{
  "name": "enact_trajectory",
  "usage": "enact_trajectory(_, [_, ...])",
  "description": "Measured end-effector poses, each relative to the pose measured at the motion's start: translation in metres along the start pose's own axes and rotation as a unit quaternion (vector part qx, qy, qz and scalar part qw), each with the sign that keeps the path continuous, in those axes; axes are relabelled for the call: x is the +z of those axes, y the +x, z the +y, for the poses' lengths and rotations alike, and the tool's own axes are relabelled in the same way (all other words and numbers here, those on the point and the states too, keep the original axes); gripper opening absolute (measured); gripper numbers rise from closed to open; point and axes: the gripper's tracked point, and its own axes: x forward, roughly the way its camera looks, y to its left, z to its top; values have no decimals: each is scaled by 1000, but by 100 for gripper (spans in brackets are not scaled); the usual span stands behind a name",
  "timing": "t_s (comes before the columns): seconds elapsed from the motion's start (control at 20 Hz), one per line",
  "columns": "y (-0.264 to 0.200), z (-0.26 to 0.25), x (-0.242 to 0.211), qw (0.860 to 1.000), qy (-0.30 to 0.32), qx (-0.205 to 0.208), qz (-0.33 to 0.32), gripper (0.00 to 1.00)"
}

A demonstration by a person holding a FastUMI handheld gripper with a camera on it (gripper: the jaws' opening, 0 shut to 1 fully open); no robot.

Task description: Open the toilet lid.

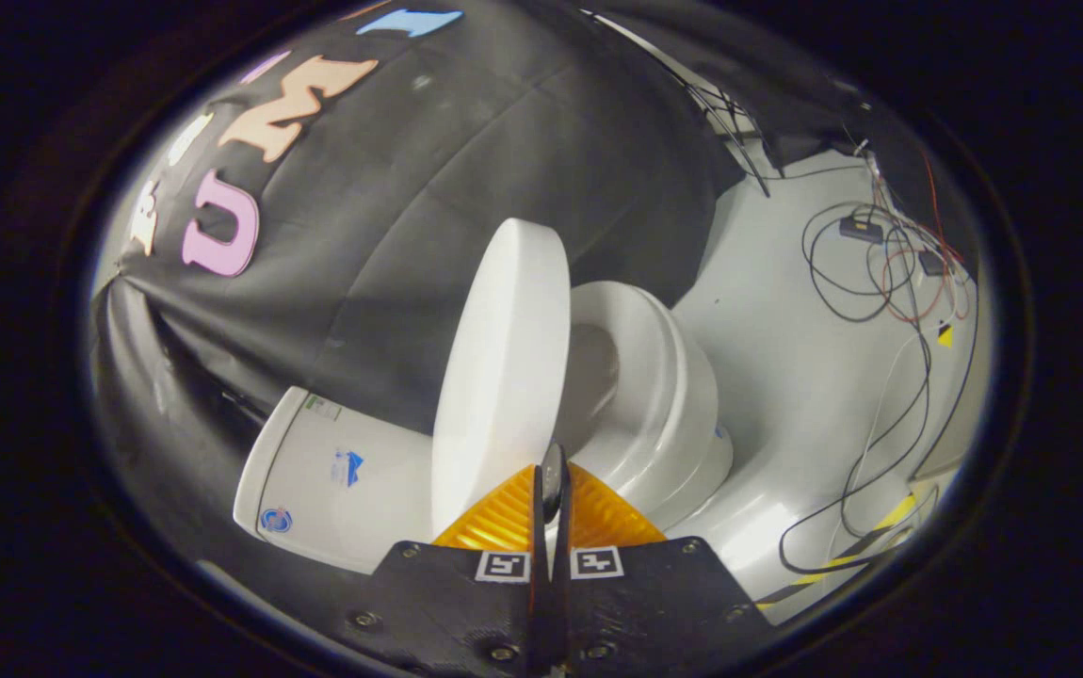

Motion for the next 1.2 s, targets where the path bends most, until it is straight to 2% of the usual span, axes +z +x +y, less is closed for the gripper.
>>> enact_trajectory(0.3, [-9, 16, 1, 998, -57, -34, 12, 1])
enact_trajectory(0.6, [-15, 32, 5, 996, -73, -58, 6, 1])
enact_trajectory(1.2, [-31, 74, 7, 986, -154, -62, -21, 1])
